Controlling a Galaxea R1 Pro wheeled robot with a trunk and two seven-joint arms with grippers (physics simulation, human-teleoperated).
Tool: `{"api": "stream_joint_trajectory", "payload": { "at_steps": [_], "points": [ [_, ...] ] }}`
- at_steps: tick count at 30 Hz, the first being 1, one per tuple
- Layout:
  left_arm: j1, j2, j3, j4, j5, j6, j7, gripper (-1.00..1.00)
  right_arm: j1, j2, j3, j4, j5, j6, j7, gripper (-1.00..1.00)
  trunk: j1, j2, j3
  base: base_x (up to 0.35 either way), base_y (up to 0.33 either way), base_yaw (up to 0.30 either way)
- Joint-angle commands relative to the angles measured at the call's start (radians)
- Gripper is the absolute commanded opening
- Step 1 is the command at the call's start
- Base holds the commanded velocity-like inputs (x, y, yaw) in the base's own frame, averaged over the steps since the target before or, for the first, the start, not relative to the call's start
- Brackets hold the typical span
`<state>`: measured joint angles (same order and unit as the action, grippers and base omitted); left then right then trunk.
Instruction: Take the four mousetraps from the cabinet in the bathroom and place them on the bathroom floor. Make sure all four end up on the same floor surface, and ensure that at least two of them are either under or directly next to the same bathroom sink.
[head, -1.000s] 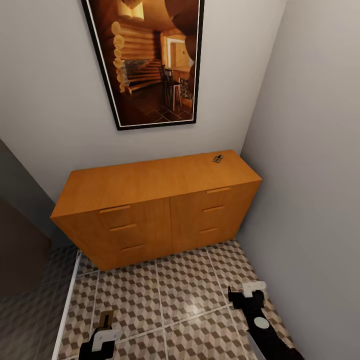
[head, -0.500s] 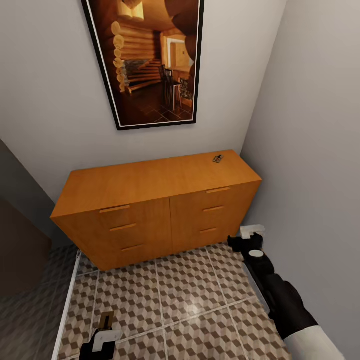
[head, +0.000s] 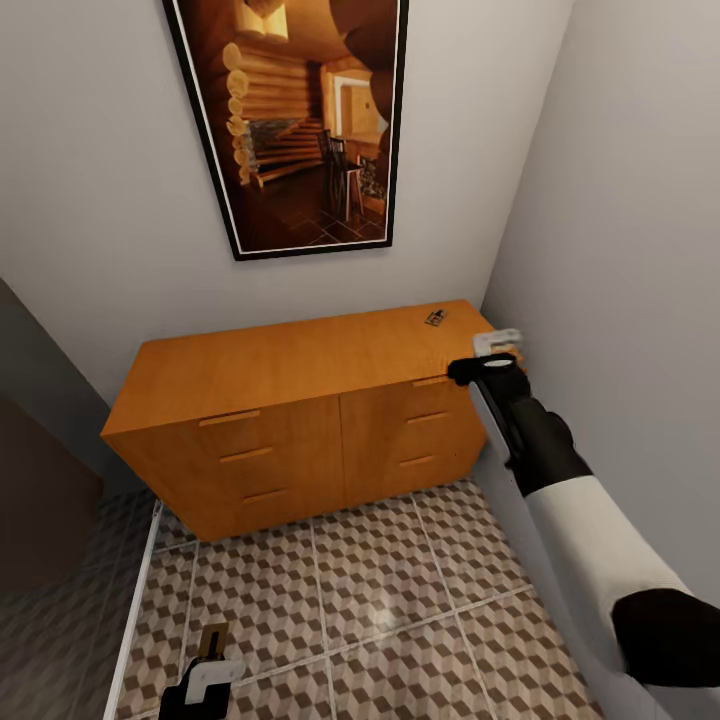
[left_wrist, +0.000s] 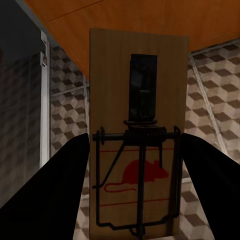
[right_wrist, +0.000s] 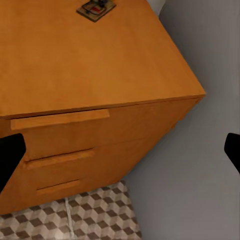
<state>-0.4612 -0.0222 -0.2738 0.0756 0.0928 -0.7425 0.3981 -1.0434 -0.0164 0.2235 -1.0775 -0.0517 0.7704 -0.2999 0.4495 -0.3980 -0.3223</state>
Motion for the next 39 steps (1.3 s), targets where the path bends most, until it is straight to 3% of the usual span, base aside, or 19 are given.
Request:
{"api": "stream_joint_trajectory", "payload": {
  "at_steps": [1, 5, 10, 19, 27, 34, 39],
  "points": [
    [-0.002, -0.001, -0.008, 0.004, 0.008, -0.006, 0.002, -1.00, -0.029, 0.009, 0.004, 0.028, -0.006, 0.006, -0.007, 1.00, 0.000, -0.002, -0.002, 0.000, 0.000, 0.000],
    [-0.002, -0.001, -0.008, 0.004, 0.008, -0.006, 0.002, -1.00, -0.138, 0.055, 0.004, 0.158, -0.008, 0.007, -0.005, 1.00, 0.000, -0.002, -0.002, 0.000, 0.000, 0.000],
    [-0.002, -0.001, -0.008, 0.004, 0.008, -0.006, 0.002, -1.00, -0.175, 0.081, 0.004, 0.215, -0.010, 0.003, -0.001, 1.00, 0.000, -0.002, -0.002, 0.000, 0.000, 0.000],
    [-0.002, -0.001, -0.008, 0.004, 0.008, -0.006, 0.002, -1.00, -0.183, 0.089, 0.005, 0.235, -0.014, -0.001, 0.003, 1.00, 0.000, -0.002, -0.002, 0.024, 0.000, 0.000],
    [-0.002, -0.001, -0.008, 0.004, 0.009, -0.002, 0.002, -1.00, -0.184, 0.090, 0.006, 0.243, -0.028, -0.005, 0.007, 1.00, 0.000, -0.002, -0.002, 0.229, 0.076, 0.000],
    [-0.002, 0.002, -0.008, 0.005, 0.009, 0.058, -0.001, -1.00, -0.184, 0.087, 0.007, 0.258, -0.049, -0.028, 0.007, 1.00, 0.000, -0.002, -0.002, 0.252, 0.126, 0.000],
    [0.002, 0.015, -0.008, 0.007, 0.010, 0.094, -0.048, -1.00, -0.184, 0.083, 0.007, 0.261, -0.051, -0.036, 0.007, 1.00, 0.000, -0.002, -0.002, 0.123, 0.050, 0.000]
  ]
}}
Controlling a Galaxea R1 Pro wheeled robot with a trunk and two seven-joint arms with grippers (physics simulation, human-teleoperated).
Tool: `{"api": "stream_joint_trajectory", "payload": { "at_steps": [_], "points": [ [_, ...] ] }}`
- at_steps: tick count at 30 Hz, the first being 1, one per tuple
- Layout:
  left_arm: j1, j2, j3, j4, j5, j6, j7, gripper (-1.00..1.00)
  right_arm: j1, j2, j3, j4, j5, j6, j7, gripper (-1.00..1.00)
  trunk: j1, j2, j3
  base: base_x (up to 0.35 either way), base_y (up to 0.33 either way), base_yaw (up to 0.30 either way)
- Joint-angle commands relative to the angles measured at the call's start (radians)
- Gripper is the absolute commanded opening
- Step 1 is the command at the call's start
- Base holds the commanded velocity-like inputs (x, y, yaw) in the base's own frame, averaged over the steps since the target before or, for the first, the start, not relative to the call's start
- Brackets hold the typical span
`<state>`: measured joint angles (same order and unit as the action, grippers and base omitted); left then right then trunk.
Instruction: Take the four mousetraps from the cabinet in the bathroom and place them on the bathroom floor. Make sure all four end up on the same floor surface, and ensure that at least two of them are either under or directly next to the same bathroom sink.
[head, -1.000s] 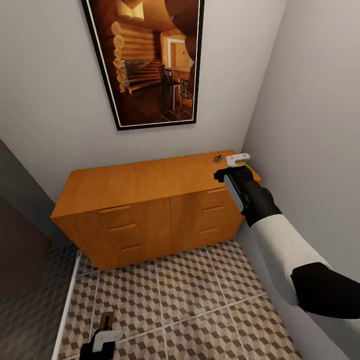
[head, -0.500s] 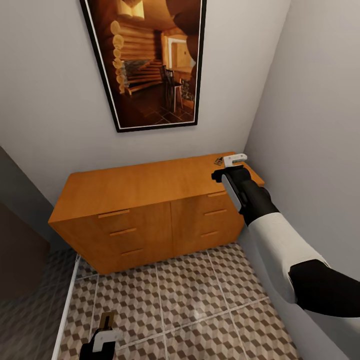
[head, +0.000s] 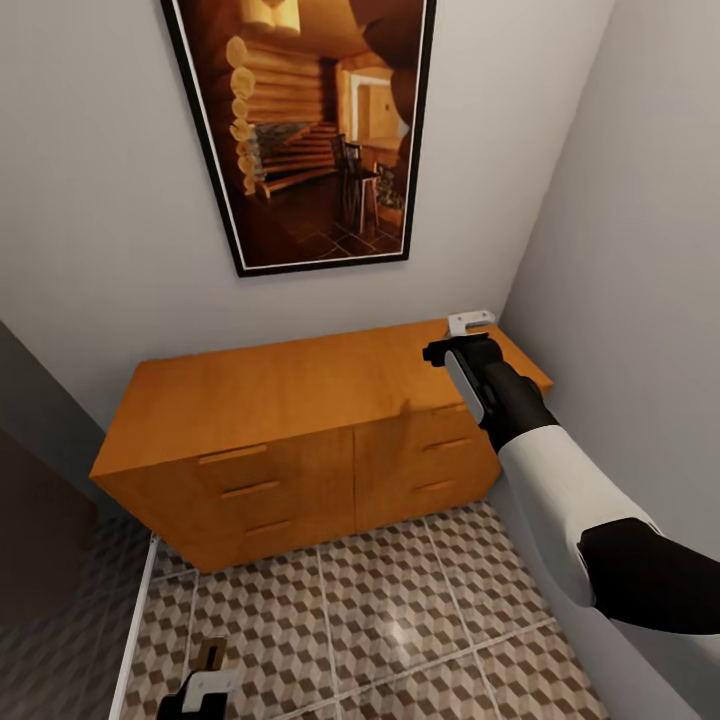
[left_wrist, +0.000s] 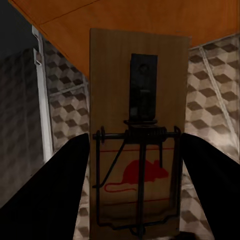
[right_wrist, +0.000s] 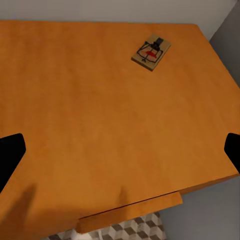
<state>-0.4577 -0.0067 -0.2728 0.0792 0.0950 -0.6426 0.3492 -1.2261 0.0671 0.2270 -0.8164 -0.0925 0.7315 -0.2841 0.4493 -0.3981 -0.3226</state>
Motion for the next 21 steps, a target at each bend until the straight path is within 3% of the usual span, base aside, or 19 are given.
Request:
{"api": "stream_joint_trajectory", "payload": {
  "at_steps": [1, 7, 15, 21],
  "points": [
    [0.002, 0.002, -0.009, 0.004, 0.008, -0.002, -0.006, -1.00, -0.001, -0.001, 0.003, 0.000, -0.010, 0.003, -0.009, 1.00, 0.001, -0.002, -0.002, 0.049, 0.017, 0.000],
    [0.066, 0.012, -0.009, 0.005, 0.008, 0.051, -0.044, -1.00, -0.001, -0.003, 0.003, 0.000, -0.010, 0.001, -0.009, 1.00, 0.001, -0.002, -0.002, 0.017, 0.006, 0.000],
    [0.162, 0.033, -0.009, 0.005, 0.008, 0.078, -0.050, -1.00, -0.001, -0.005, 0.003, 0.000, -0.010, 0.001, -0.009, 1.00, 0.001, -0.002, -0.002, 0.002, 0.001, 0.000],
    [0.188, 0.040, -0.009, 0.004, 0.008, 0.114, -0.050, -1.00, -0.001, -0.006, 0.004, -0.001, -0.010, 0.000, -0.009, 1.00, 0.001, -0.002, -0.002, 0.000, 0.000, 0.000]
  ]
}}
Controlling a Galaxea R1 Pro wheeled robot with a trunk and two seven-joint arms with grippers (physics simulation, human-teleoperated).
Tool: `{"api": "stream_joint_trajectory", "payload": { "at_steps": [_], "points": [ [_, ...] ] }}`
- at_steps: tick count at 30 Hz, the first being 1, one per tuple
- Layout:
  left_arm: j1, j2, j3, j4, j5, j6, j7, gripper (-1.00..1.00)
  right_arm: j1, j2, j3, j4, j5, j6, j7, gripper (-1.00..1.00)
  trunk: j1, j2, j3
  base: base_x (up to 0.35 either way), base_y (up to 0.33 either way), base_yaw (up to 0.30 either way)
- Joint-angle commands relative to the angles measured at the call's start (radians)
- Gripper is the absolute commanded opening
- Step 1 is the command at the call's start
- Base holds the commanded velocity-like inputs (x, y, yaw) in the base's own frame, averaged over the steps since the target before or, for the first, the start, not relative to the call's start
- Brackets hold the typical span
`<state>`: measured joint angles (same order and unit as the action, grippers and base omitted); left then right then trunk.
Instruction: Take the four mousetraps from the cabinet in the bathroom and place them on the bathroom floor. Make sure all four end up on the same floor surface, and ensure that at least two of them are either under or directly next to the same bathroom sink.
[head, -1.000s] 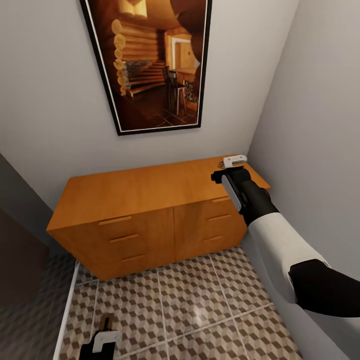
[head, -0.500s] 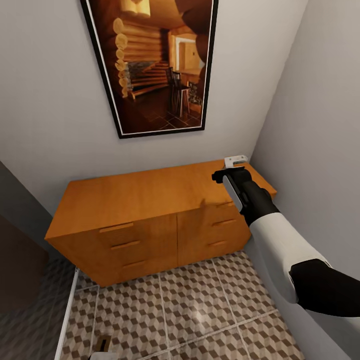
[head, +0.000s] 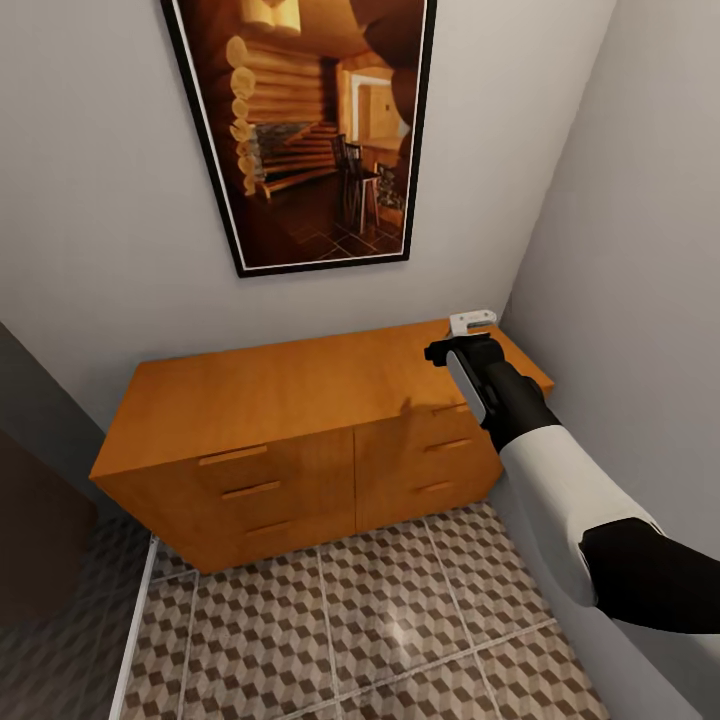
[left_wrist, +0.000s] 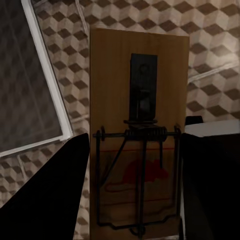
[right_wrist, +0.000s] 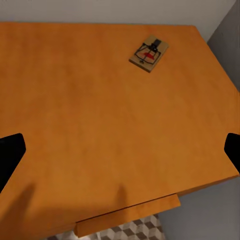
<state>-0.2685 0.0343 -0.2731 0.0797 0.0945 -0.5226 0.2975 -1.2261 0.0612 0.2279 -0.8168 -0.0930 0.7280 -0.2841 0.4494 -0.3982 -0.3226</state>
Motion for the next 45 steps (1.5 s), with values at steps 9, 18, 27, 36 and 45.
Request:
{"api": "stream_joint_trajectory", "payload": {
  "at_steps": [9, 18, 27, 36, 45],
  "points": [
    [0.003, 0.001, -0.009, 0.002, 0.007, 0.017, 0.001, -1.00, -0.001, -0.001, 0.004, -0.001, -0.007, 0.002, -0.012, 1.00, 0.001, -0.002, -0.002, 0.000, 0.000, 0.000],
    [0.003, 0.002, -0.012, 0.002, 0.005, 0.103, -0.002, -1.00, -0.001, -0.002, 0.004, -0.001, -0.007, 0.002, -0.014, 1.00, 0.001, -0.002, -0.002, 0.000, 0.000, -0.022],
    [0.003, 0.001, -0.012, 0.002, 0.005, 0.157, -0.023, -1.00, -0.001, -0.001, 0.005, 0.002, -0.007, 0.002, -0.016, 1.00, 0.001, -0.002, -0.002, 0.000, 0.000, -0.200],
    [0.003, 0.000, -0.012, 0.002, 0.005, 0.161, -0.055, -1.00, -0.001, 0.002, 0.005, 0.008, -0.007, 0.001, -0.016, 1.00, 0.001, -0.002, -0.002, 0.000, 0.000, -0.252],
    [0.003, -0.001, -0.012, 0.002, 0.005, 0.161, -0.058, -1.00, -0.001, 0.004, 0.005, 0.021, -0.008, -0.024, -0.016, 1.00, 0.001, -0.002, -0.002, 0.000, 0.000, -0.068]
  ]
}}
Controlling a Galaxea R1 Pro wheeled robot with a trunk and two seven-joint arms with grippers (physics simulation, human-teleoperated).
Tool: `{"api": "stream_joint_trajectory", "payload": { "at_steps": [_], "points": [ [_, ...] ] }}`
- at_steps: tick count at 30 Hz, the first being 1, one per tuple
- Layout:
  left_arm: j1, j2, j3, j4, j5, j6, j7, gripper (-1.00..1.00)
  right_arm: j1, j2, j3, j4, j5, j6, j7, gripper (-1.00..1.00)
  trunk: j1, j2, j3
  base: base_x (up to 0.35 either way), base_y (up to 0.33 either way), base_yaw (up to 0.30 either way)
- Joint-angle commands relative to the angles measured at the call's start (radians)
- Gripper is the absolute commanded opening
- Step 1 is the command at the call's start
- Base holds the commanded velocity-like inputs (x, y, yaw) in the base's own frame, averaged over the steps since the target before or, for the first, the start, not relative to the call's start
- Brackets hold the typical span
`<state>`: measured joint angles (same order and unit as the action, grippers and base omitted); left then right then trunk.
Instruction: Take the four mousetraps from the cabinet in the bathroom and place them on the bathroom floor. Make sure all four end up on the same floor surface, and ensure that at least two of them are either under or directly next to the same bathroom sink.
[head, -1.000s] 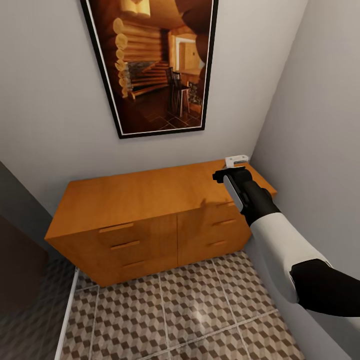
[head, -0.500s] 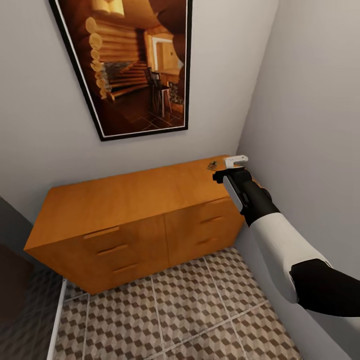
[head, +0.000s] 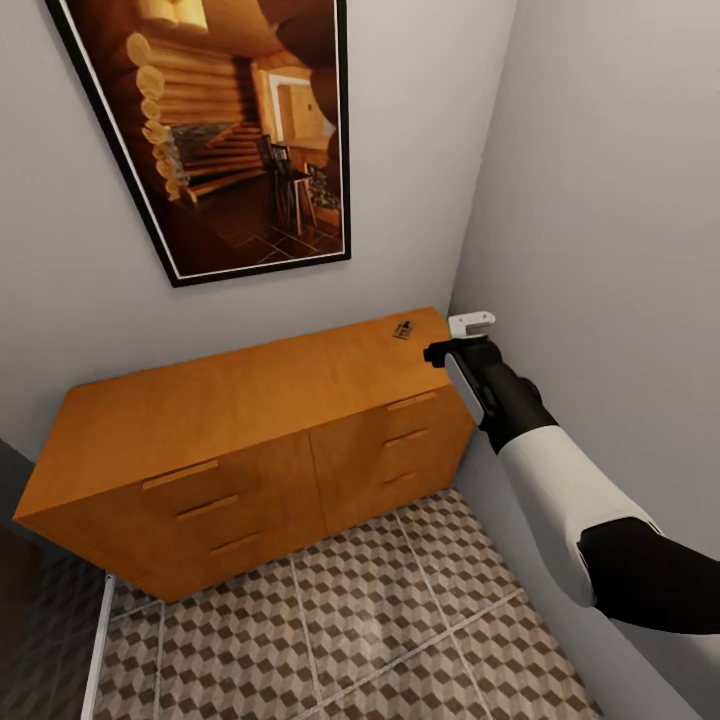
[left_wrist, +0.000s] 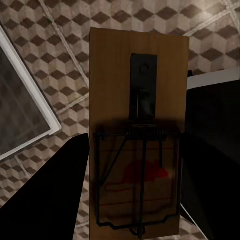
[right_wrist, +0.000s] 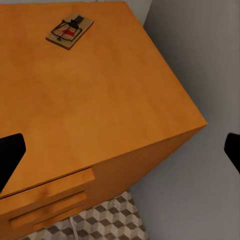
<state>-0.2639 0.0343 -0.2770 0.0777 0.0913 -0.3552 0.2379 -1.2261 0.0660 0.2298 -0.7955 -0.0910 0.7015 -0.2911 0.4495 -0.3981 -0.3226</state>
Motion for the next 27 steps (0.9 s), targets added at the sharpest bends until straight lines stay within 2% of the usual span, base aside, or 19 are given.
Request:
{"api": "stream_joint_trajectory", "payload": {
  "at_steps": [1, 7, 12, 18, 27],
  "points": [
    [-0.001, -0.001, -0.008, 0.004, 0.008, -0.007, 0.002, -1.00, -0.001, 0.000, 0.003, 0.004, -0.010, -0.004, -0.009, 1.00, 0.001, -0.002, -0.002, 0.000, 0.000, -0.009],
    [-0.001, -0.001, -0.008, 0.004, 0.008, 0.005, -0.002, -1.00, -0.001, 0.001, 0.003, 0.043, -0.011, -0.049, -0.009, 1.00, 0.001, -0.002, -0.002, 0.000, 0.000, -0.003],
    [-0.001, 0.000, -0.008, 0.004, 0.008, 0.031, -0.041, -1.00, -0.001, 0.001, 0.003, 0.054, -0.012, -0.057, -0.008, 1.00, 0.001, -0.002, -0.002, 0.000, 0.048, 0.000],
    [-0.001, 0.001, -0.007, 0.004, 0.008, 0.038, -0.065, -1.00, -0.001, 0.000, 0.003, 0.057, -0.012, -0.058, -0.008, 1.00, 0.001, -0.002, -0.002, 0.000, 0.219, 0.000],
    [-0.001, 0.002, -0.007, 0.004, 0.008, 0.039, -0.068, -1.00, -0.001, 0.000, 0.003, 0.058, -0.012, -0.059, -0.008, 1.00, 0.001, -0.002, -0.002, 0.029, 0.264, 0.000]
  ]
}}
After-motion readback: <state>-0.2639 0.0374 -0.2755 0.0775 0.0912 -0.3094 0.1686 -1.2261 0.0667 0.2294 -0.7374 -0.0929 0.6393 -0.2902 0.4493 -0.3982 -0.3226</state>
